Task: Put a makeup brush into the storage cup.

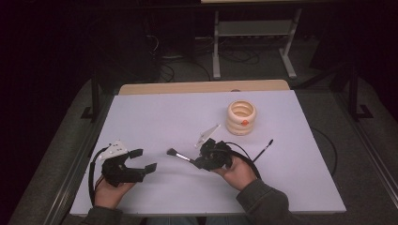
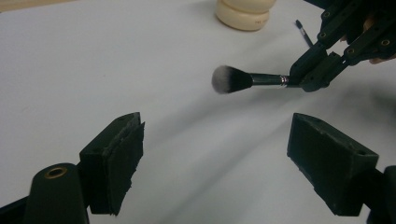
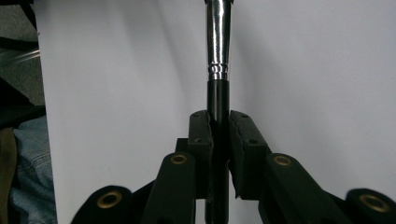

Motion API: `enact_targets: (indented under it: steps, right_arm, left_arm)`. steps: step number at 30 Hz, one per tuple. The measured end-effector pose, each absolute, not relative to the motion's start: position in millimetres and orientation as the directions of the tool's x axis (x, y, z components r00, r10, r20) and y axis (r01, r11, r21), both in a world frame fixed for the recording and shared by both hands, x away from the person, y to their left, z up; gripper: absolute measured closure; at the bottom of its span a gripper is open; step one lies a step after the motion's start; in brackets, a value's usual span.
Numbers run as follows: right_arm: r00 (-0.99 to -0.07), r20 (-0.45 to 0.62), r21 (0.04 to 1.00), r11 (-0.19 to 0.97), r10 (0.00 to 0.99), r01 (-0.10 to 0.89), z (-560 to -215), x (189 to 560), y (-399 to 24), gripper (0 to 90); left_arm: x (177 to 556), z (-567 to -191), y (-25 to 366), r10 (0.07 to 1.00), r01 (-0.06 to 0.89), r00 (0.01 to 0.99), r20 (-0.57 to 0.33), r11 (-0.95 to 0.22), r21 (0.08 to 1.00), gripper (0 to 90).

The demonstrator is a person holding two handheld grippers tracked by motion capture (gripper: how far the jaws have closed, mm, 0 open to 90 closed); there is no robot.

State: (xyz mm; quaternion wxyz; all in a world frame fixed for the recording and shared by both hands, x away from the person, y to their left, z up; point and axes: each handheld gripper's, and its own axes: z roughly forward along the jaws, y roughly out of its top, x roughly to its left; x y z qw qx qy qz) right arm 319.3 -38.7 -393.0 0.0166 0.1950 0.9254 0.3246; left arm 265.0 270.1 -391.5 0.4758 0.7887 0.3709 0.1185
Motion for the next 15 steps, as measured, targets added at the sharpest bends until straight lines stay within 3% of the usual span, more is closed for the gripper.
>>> enact_targets:
  steps: [15]
  right_arm:
    - [-0.907, 0.117, 0.710, 0.604, 0.404, 0.361, -364, 308, -86, 78.8]
  left_arm:
    - [279, -385, 232, 0.561, 0.449, 0.803, -0.200, -0.350, 0.822, 28.3]
